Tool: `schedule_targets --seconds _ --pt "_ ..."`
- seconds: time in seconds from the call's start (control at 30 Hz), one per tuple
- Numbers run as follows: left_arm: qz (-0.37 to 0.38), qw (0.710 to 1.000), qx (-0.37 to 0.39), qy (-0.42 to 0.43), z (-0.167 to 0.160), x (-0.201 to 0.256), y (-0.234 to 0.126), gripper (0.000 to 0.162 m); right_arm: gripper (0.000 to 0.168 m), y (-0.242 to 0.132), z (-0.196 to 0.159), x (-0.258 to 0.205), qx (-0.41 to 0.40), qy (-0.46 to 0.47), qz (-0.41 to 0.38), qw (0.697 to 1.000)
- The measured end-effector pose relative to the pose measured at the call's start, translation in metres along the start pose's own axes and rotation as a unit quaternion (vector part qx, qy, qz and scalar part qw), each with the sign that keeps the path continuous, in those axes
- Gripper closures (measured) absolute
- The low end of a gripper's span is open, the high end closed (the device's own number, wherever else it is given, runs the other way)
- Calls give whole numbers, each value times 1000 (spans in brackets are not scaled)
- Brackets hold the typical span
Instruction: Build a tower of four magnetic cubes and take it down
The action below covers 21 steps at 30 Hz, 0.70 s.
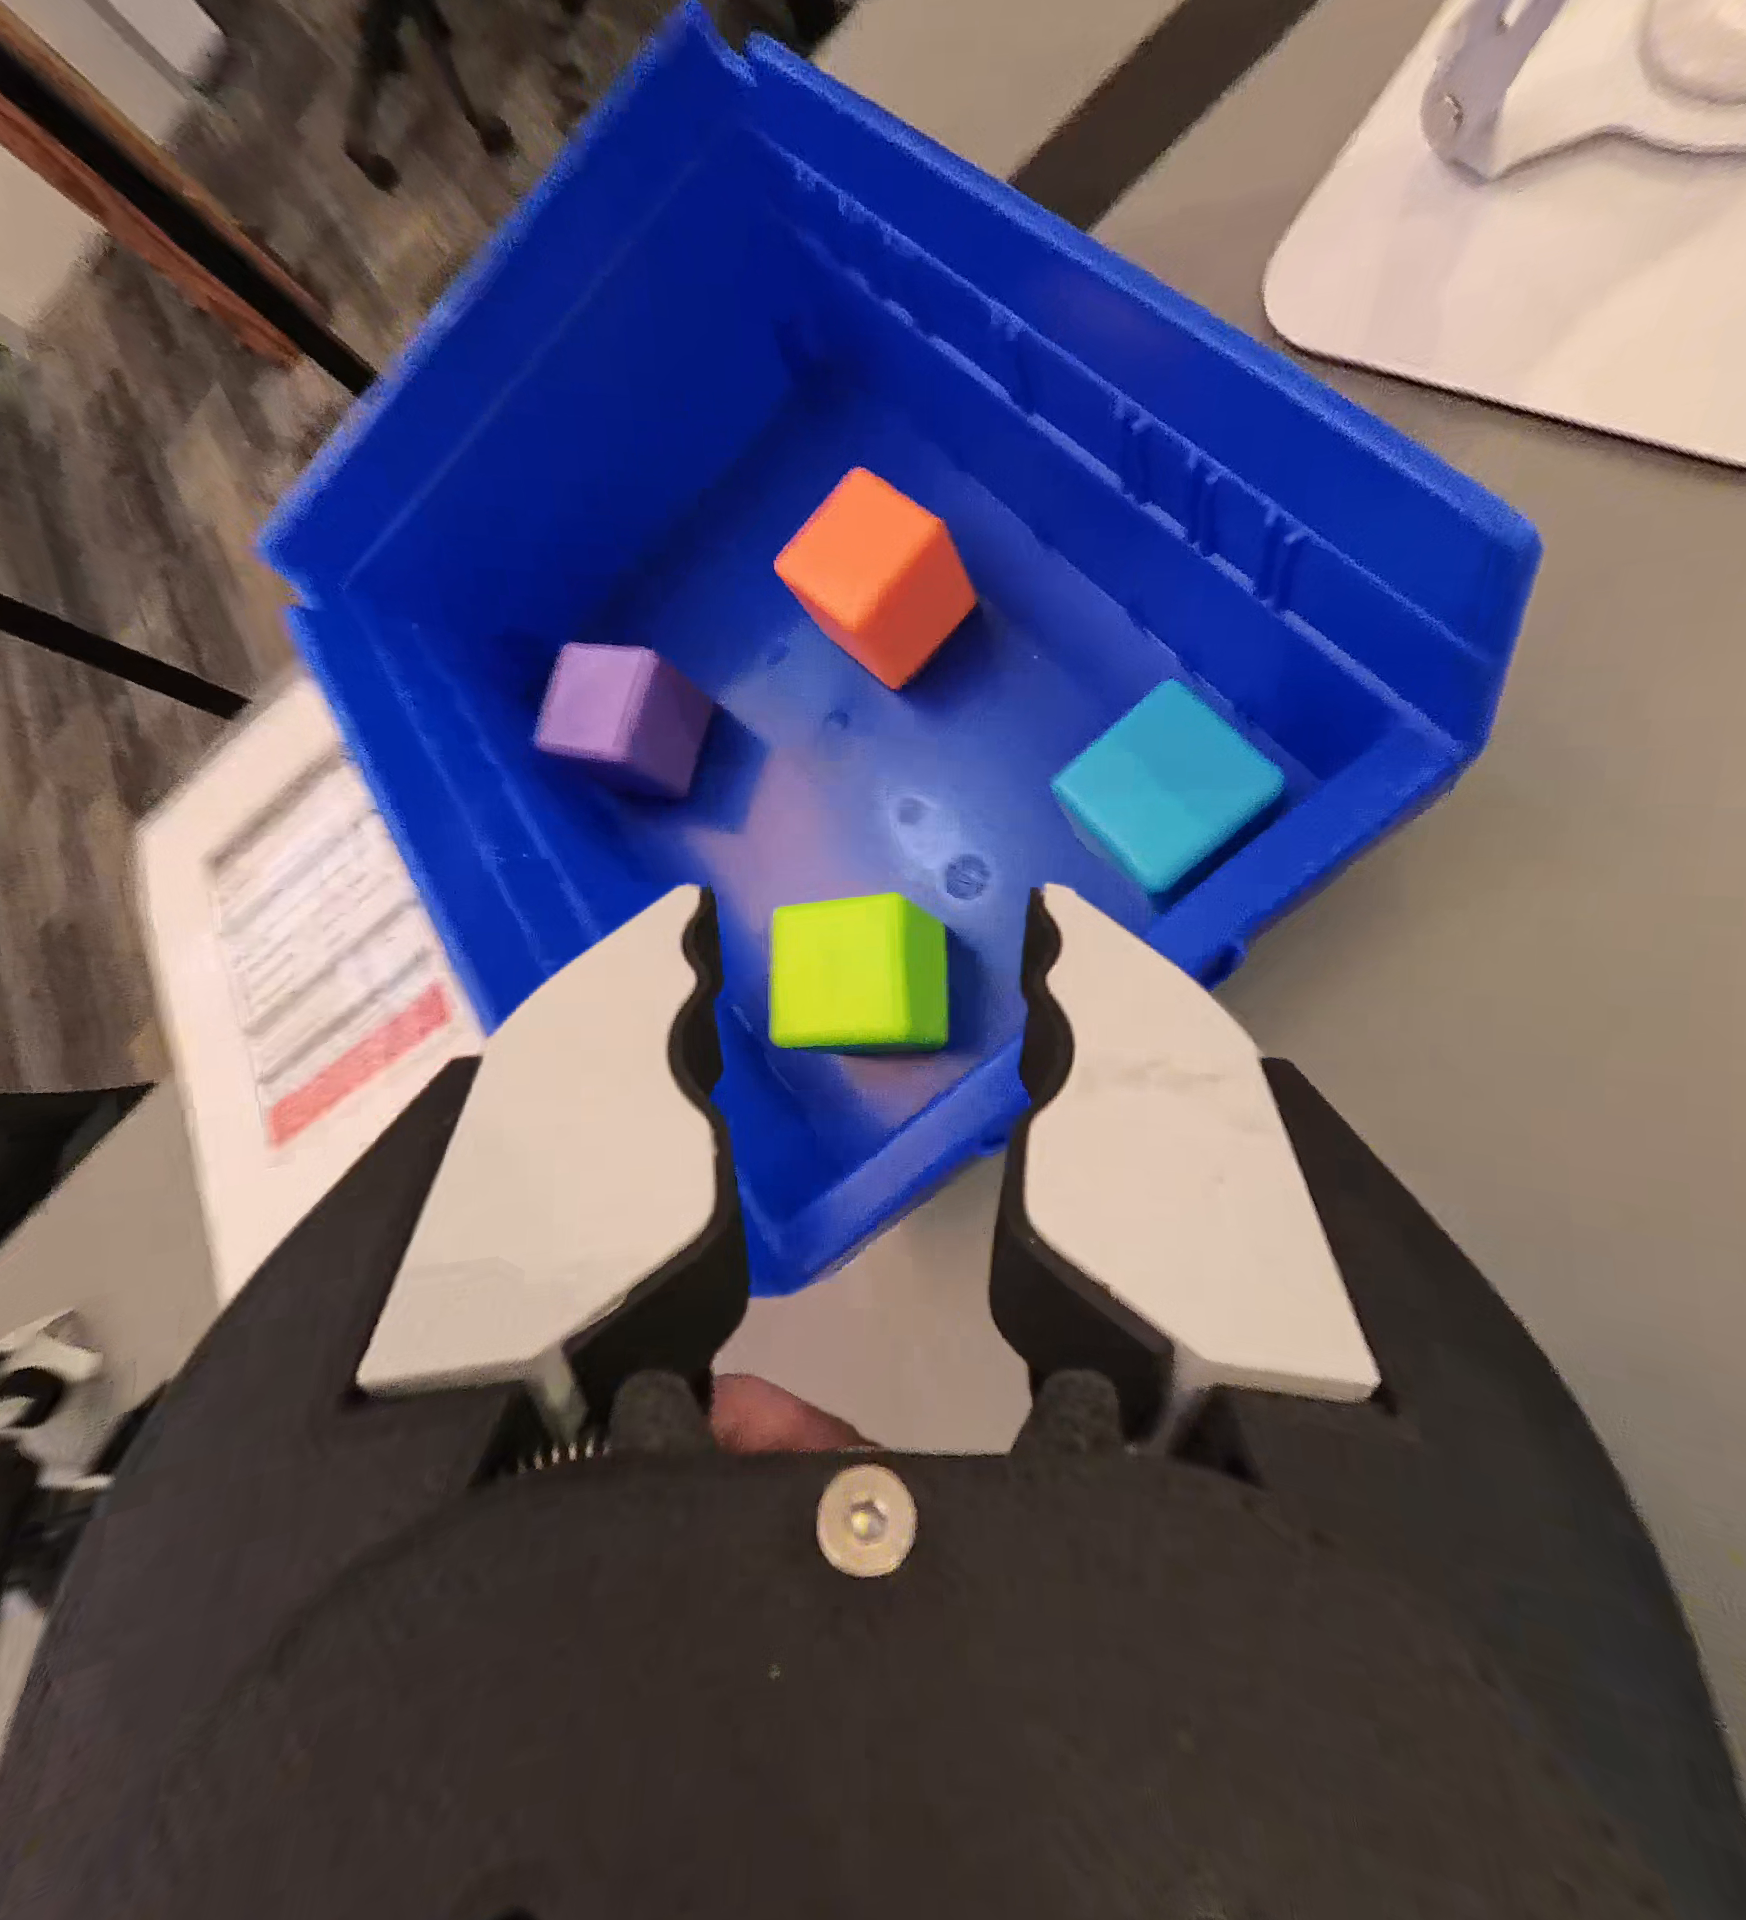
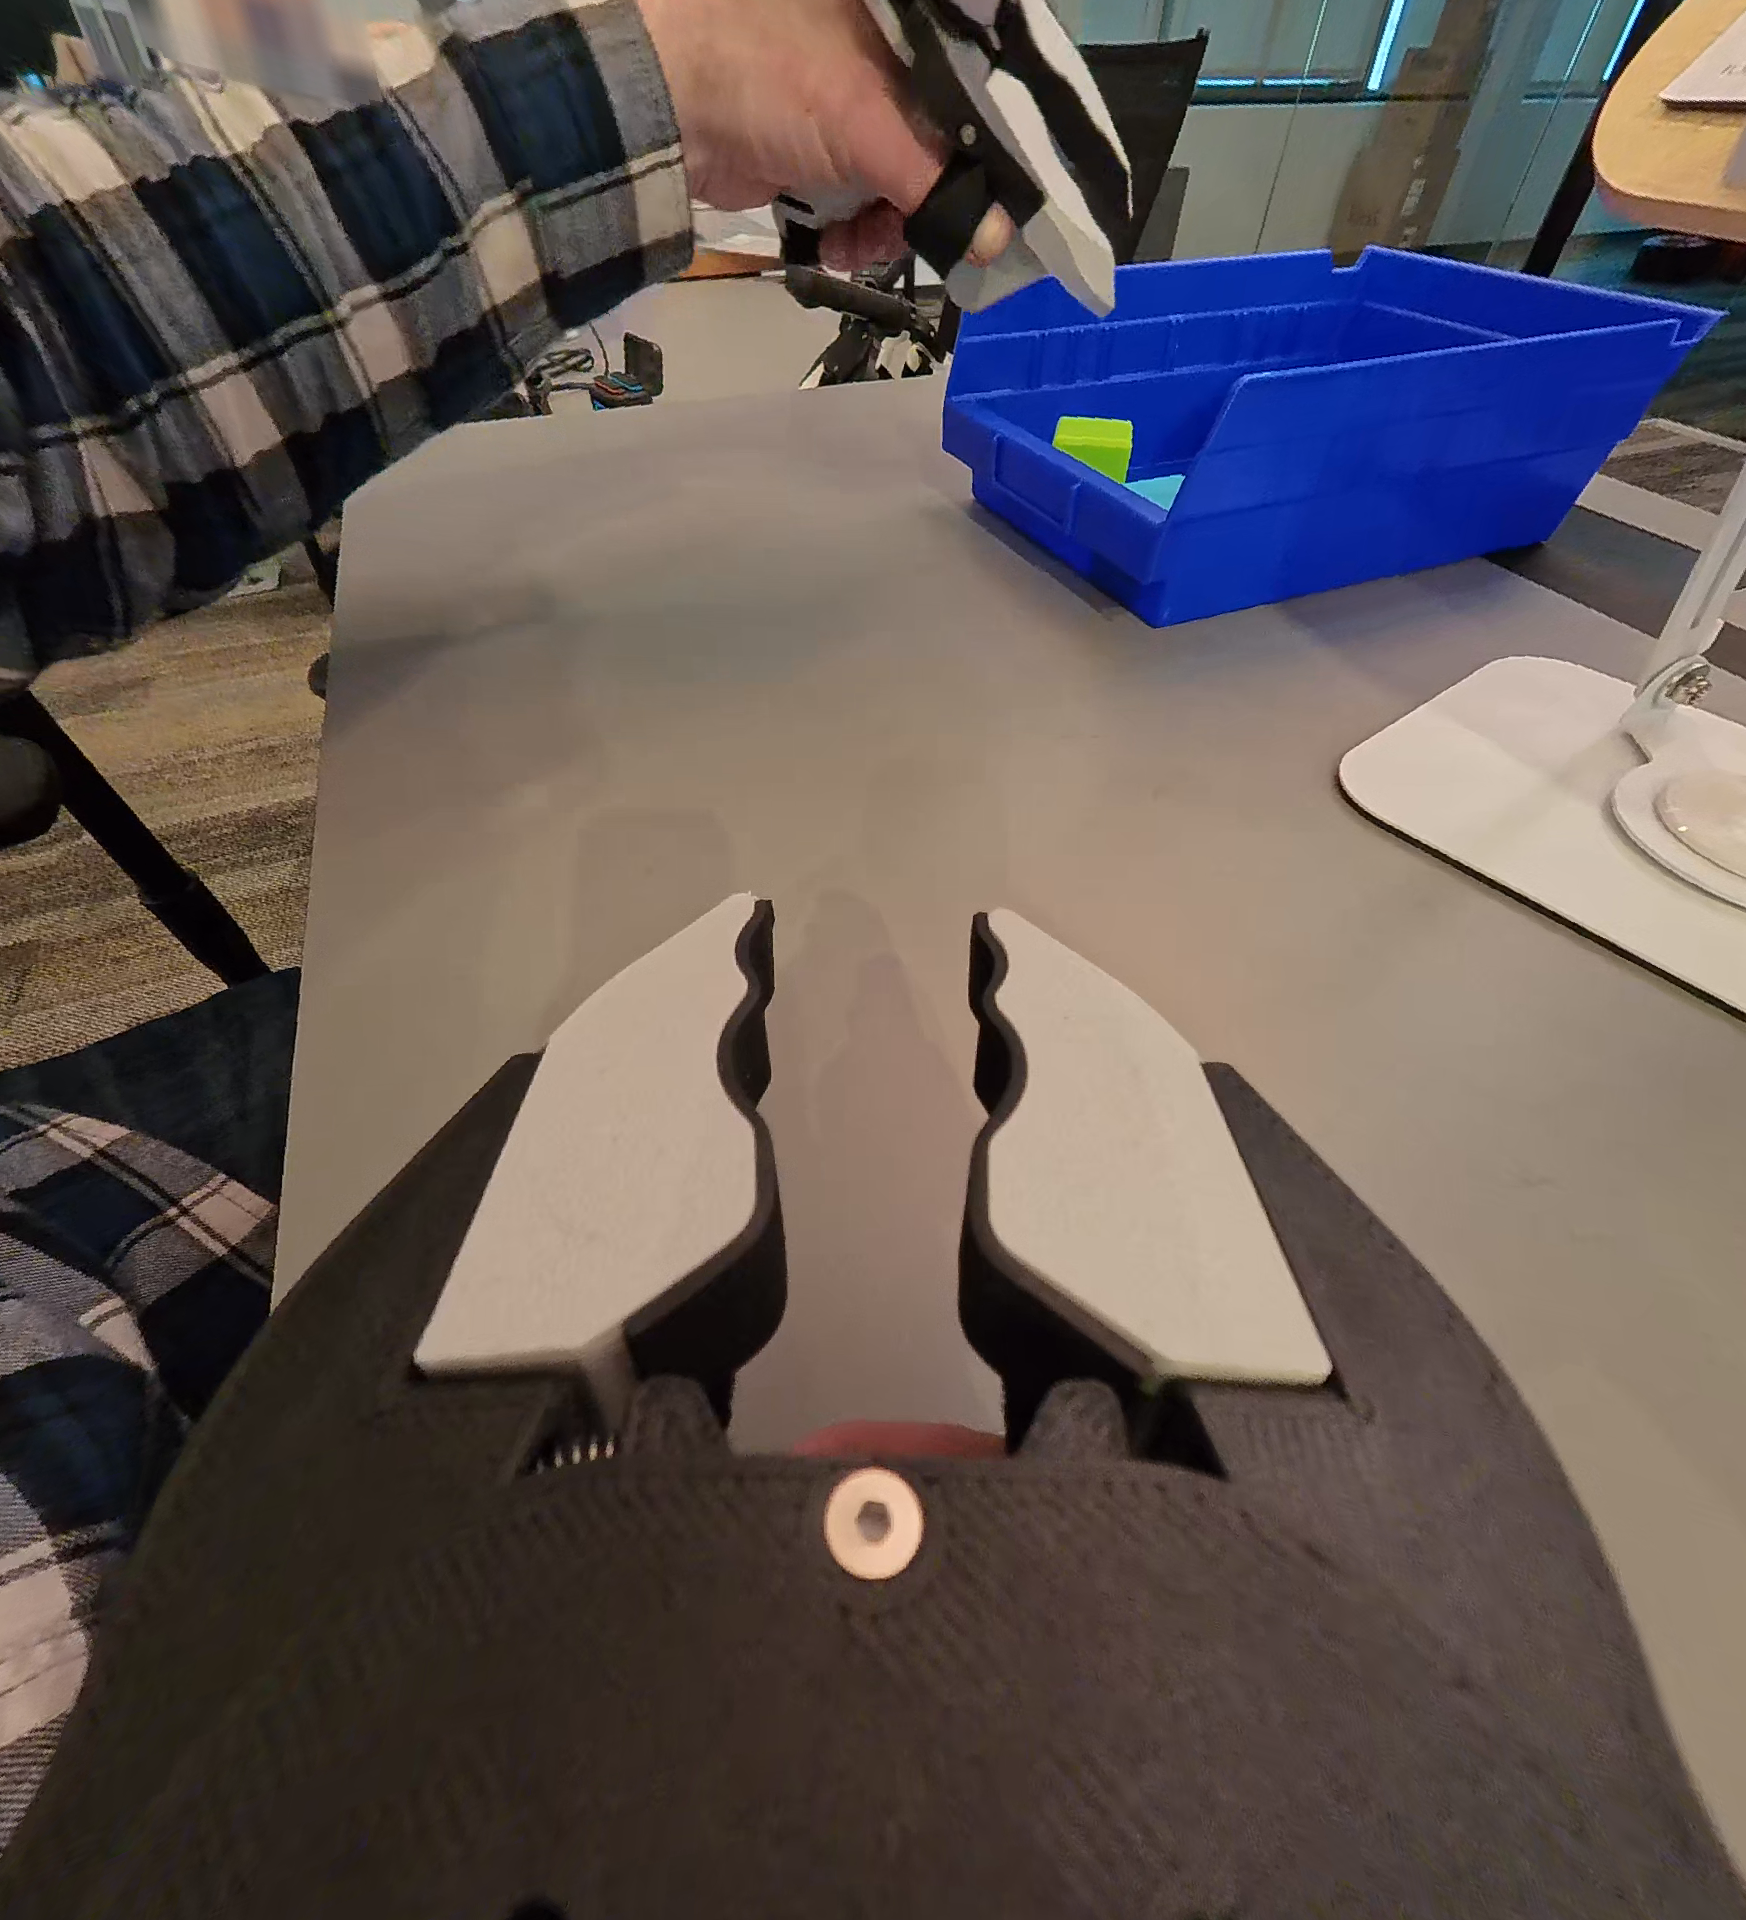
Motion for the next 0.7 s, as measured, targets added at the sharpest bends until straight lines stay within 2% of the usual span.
schedule_targets --seconds 0.1,0.33,0.7 --pt "-29 997 -72 -9 -6 2 16 104 132 0 0 -1 -1 -3 2 1000" --pt "-20 981 -192 5 -21 -9 45 100 132 1 0 -4 -4 -11 6 1000" --pt "-11 955 -297 -2 -44 -15 72 99 132 2 -1 -5 -6 -16 10 1000"
Point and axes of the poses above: each gripper's, where its closed fingertips meet, y out along the fingers, z out of its top, x = y × z across the jaws, the point moved 3 cm from there along -y, back along the fingers, and after that the axes turned 8 degrees about -y, right-handed, at the moved point
